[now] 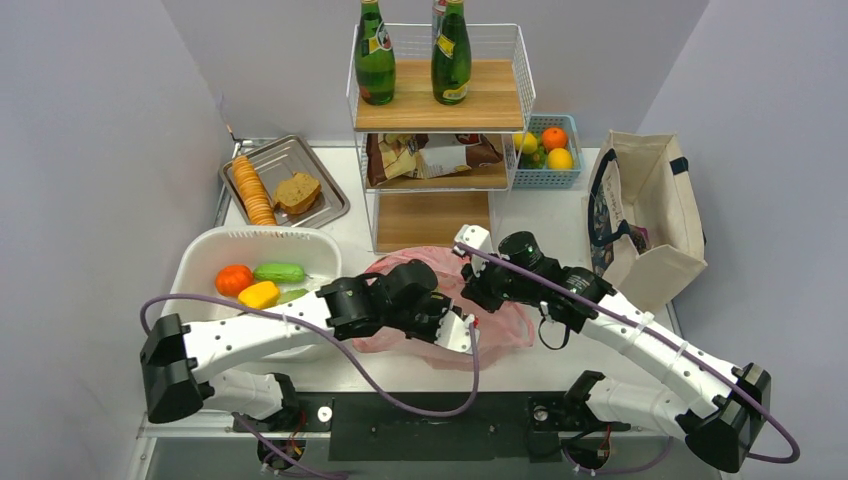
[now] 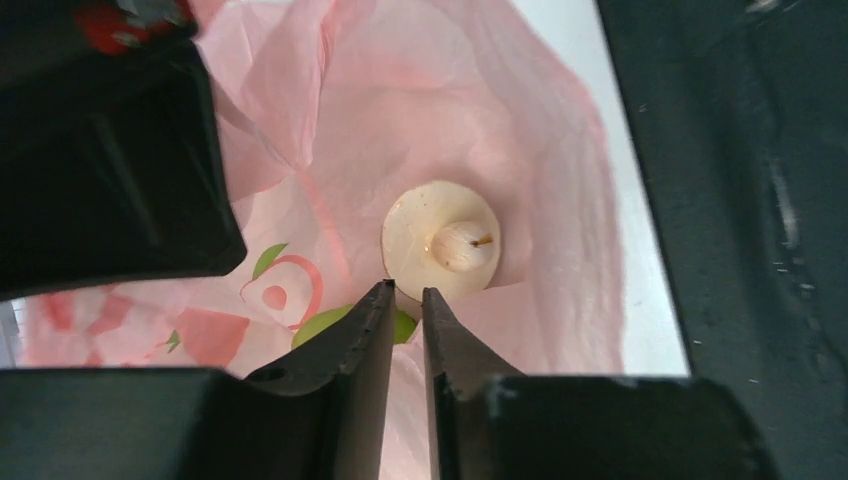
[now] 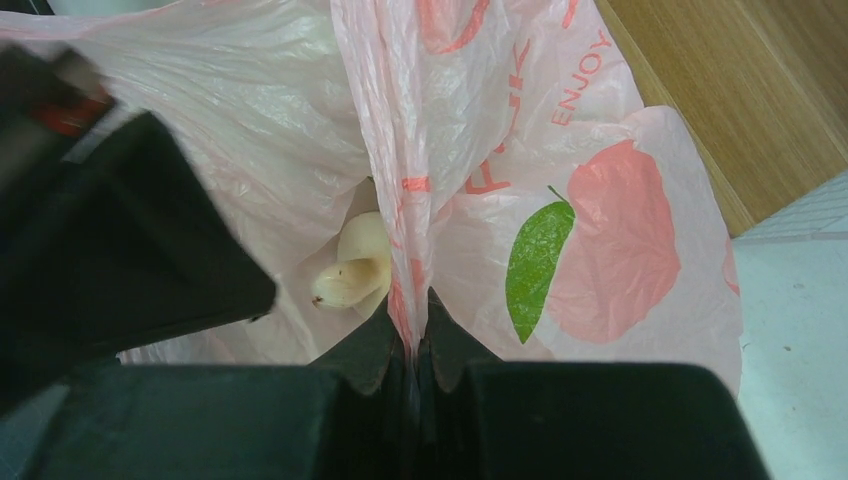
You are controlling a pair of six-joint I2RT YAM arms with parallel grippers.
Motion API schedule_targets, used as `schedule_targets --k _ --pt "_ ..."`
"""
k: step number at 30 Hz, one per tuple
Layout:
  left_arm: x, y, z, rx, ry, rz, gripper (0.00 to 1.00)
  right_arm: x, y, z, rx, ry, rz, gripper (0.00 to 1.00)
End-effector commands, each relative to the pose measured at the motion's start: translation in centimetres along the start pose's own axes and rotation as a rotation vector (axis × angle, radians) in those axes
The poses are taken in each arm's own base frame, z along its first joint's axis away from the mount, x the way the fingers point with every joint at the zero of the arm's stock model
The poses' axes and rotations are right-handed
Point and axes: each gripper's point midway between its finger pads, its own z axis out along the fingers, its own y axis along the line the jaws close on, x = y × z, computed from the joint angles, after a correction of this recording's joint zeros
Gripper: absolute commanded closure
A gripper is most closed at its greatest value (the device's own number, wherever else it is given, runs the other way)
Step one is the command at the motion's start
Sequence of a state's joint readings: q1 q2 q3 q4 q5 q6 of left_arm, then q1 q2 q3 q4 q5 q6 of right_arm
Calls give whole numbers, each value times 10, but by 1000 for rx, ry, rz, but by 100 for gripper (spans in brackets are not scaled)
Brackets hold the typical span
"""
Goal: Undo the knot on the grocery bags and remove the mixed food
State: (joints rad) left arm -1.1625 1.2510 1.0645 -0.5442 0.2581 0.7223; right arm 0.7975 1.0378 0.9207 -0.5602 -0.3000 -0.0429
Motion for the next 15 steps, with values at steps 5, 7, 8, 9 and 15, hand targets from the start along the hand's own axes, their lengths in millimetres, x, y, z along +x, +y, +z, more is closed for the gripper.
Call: schedule_targets --k 5,7,8,9,15 --pt "22 20 48 -119 7 34 62 -15 8 -8 -29 -81 -30 100" --pt "30 10 57 -89 5 13 51 -13 9 -8 -34 -77 -29 100" --pt "34 6 61 -81 4 9 38 -13 9 -7 -34 -76 -29 100" --pt "38 0 63 -66 2 -1 34 -12 9 -7 -34 -76 -29 100" --pt "45 -13 81 -24 -33 1 34 -4 10 -5 -42 -59 -42 100"
